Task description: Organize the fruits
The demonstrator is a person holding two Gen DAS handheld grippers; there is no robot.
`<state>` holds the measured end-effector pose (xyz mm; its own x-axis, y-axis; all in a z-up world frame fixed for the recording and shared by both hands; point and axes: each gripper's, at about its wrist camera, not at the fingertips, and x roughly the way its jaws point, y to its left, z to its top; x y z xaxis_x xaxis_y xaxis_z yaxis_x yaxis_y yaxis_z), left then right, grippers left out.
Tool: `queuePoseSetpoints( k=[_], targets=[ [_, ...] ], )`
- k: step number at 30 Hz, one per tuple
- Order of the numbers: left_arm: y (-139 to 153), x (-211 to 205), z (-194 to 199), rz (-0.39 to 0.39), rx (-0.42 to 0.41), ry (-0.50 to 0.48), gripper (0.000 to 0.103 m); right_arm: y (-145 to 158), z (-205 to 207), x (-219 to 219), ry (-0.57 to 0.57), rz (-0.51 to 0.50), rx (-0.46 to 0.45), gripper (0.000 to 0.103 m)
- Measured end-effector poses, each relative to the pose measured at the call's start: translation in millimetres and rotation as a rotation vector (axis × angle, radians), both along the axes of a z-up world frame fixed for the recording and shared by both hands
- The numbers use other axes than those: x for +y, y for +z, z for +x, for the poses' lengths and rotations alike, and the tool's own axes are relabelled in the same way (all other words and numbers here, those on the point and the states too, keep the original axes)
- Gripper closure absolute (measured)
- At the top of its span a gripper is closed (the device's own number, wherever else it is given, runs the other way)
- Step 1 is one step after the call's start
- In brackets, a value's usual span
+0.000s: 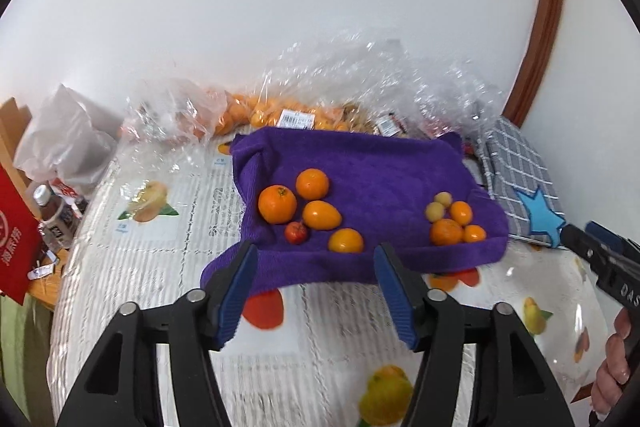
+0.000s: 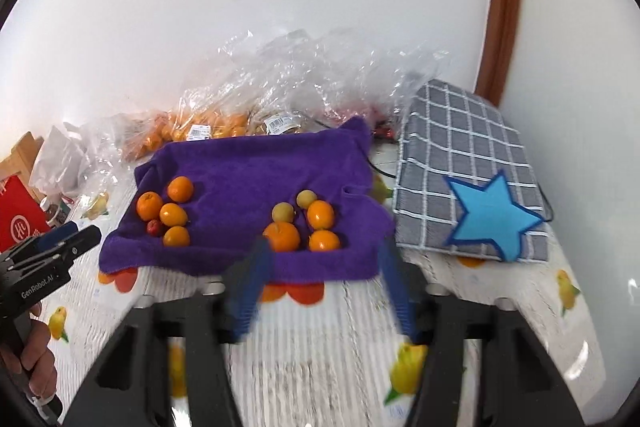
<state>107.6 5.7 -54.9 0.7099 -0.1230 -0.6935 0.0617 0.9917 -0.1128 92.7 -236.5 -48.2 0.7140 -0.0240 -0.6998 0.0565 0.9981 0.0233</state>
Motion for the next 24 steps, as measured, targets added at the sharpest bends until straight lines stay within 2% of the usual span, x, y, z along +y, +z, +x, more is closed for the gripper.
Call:
queuePoseSetpoints(
  k=[1, 3, 6, 10, 14, 24],
  targets=[
    [5, -2, -9, -0.001, -0.011, -0.004, 0.037, 4, -9, 0, -0.010, -0.008, -0.009, 0.021],
    [14, -5, -23, -0.003, -0.031, -0.010, 0.031, 14, -29, 0, -0.020, -0.015, -0.042, 0.019],
    [26, -10, -43, -0.003, -0.055, -0.016, 0.022, 26, -55, -1, -0.003, 0.019, -0.060, 0.012],
    [42, -13, -67, 0.006, -0.094, 0.003, 0.017, 41, -83, -1, -0.002, 0.017, -0.087, 0.005],
    [52, -20, -82, 0.036, -0.125, 0.008, 0.015, 53, -103, -1, -0.020, -0.002, -0.108, 0.005],
    [67, -21, -100, 0.035, -0.149, 0.022, 0.015, 61, -130, -5, -0.032, -0.013, -0.133, 0.005]
  ],
)
